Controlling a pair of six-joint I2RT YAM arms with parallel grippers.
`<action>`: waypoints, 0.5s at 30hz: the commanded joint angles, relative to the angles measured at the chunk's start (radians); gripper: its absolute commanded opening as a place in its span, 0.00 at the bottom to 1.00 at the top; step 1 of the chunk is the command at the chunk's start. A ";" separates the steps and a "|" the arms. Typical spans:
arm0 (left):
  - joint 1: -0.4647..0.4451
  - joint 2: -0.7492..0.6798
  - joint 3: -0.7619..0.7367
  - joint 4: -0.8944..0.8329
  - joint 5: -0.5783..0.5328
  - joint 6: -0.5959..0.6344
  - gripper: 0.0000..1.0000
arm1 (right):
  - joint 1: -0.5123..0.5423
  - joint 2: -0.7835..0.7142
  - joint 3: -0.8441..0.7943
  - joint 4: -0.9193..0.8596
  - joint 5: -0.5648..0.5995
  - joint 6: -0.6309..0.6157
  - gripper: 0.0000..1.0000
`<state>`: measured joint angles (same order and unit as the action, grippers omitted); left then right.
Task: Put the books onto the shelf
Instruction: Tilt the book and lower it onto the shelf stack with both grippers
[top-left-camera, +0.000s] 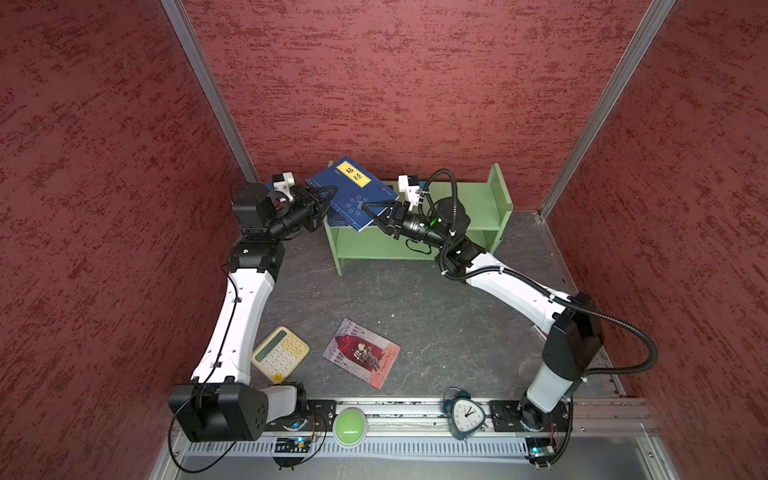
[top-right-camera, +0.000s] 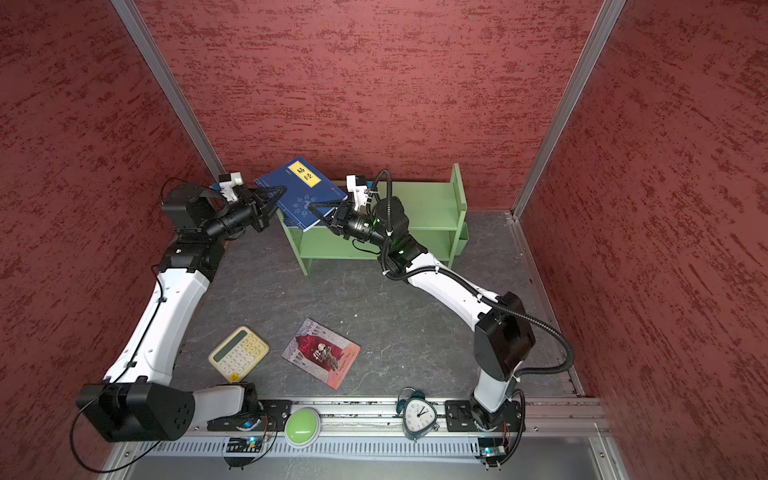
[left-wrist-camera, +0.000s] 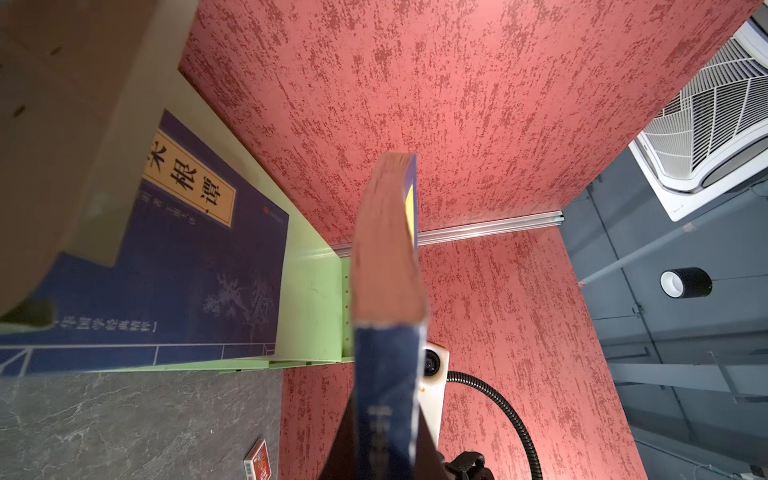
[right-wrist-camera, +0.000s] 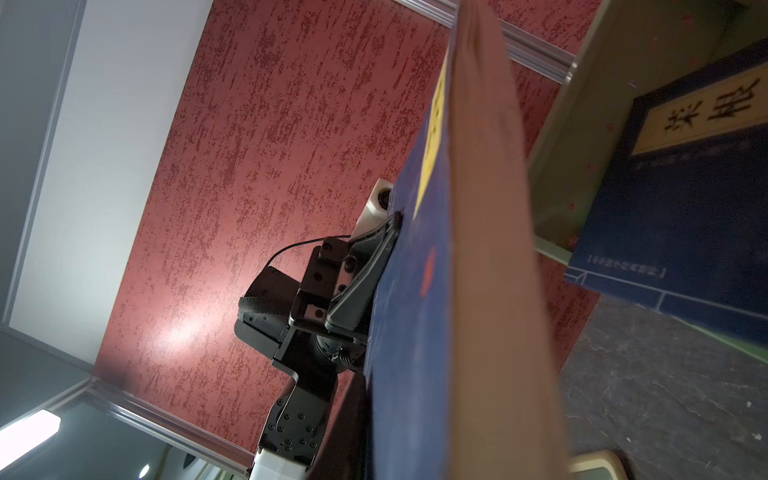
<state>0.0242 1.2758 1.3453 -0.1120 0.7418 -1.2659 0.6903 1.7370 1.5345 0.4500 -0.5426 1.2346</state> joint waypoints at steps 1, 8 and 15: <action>0.004 -0.023 -0.012 -0.012 0.024 0.024 0.01 | -0.043 -0.001 0.066 -0.036 -0.040 -0.053 0.12; 0.008 -0.020 -0.017 -0.024 0.032 0.044 0.43 | -0.104 0.017 0.172 -0.237 -0.147 -0.159 0.10; 0.040 -0.040 -0.026 -0.105 0.058 0.063 0.59 | -0.193 0.022 0.211 -0.346 -0.275 -0.208 0.10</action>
<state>0.0479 1.2709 1.3262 -0.1776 0.7734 -1.2278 0.5243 1.7588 1.6985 0.1459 -0.7315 1.0763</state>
